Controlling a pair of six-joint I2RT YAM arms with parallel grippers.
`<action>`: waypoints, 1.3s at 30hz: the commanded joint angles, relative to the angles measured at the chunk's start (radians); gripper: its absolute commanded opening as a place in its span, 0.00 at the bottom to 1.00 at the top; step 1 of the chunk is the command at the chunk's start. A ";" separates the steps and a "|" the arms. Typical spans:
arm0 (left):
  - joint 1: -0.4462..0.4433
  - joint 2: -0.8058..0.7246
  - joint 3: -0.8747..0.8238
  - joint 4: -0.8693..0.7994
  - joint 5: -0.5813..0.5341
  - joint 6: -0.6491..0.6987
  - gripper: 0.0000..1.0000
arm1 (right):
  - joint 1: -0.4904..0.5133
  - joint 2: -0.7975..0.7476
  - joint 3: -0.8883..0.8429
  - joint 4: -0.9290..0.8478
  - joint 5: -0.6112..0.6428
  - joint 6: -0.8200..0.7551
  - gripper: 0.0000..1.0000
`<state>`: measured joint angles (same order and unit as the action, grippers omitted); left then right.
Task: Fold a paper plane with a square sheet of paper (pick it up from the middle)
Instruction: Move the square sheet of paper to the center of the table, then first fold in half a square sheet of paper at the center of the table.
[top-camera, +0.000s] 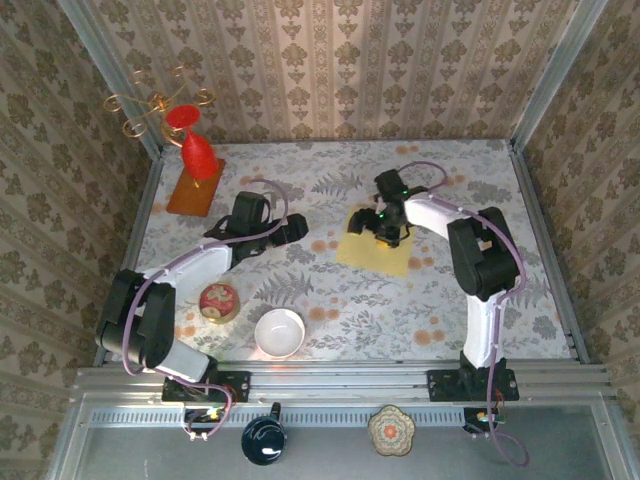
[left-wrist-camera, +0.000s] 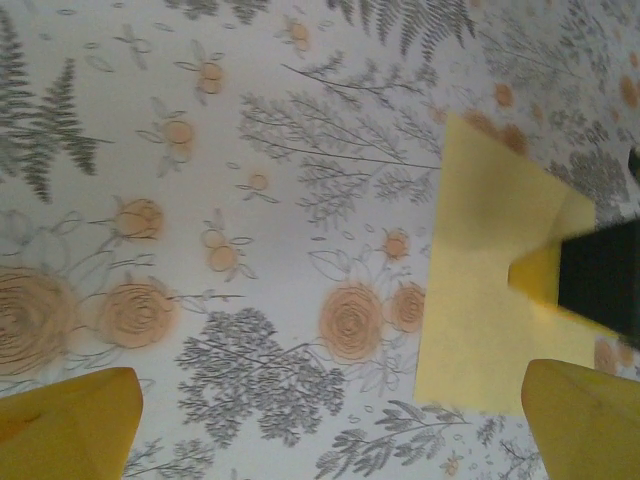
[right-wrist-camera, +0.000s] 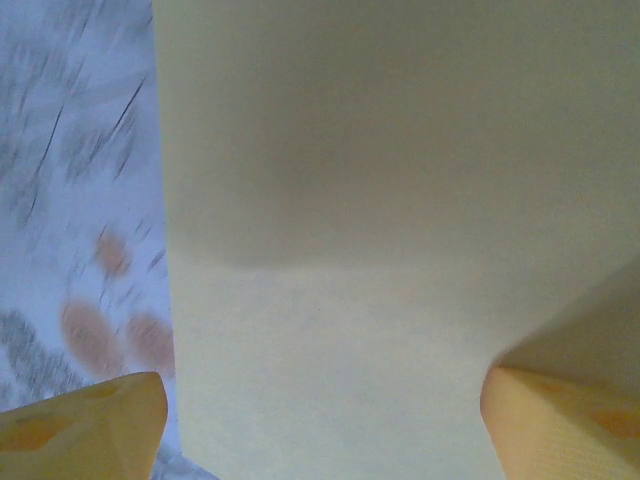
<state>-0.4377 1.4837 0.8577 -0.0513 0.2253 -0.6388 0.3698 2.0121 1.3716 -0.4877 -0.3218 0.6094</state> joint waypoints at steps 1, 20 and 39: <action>0.043 -0.047 -0.045 0.008 0.023 -0.042 0.99 | 0.091 0.058 0.000 -0.111 -0.080 -0.041 0.85; 0.035 -0.081 0.037 -0.157 0.052 -0.013 1.00 | -0.011 -0.279 -0.264 0.159 -0.052 0.134 0.84; -0.052 0.119 0.124 -0.110 0.159 -0.086 1.00 | 0.025 -0.081 -0.162 0.054 -0.069 0.114 0.77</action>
<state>-0.4896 1.5925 0.9592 -0.1650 0.3622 -0.7097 0.3794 1.8961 1.1866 -0.3904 -0.3790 0.7147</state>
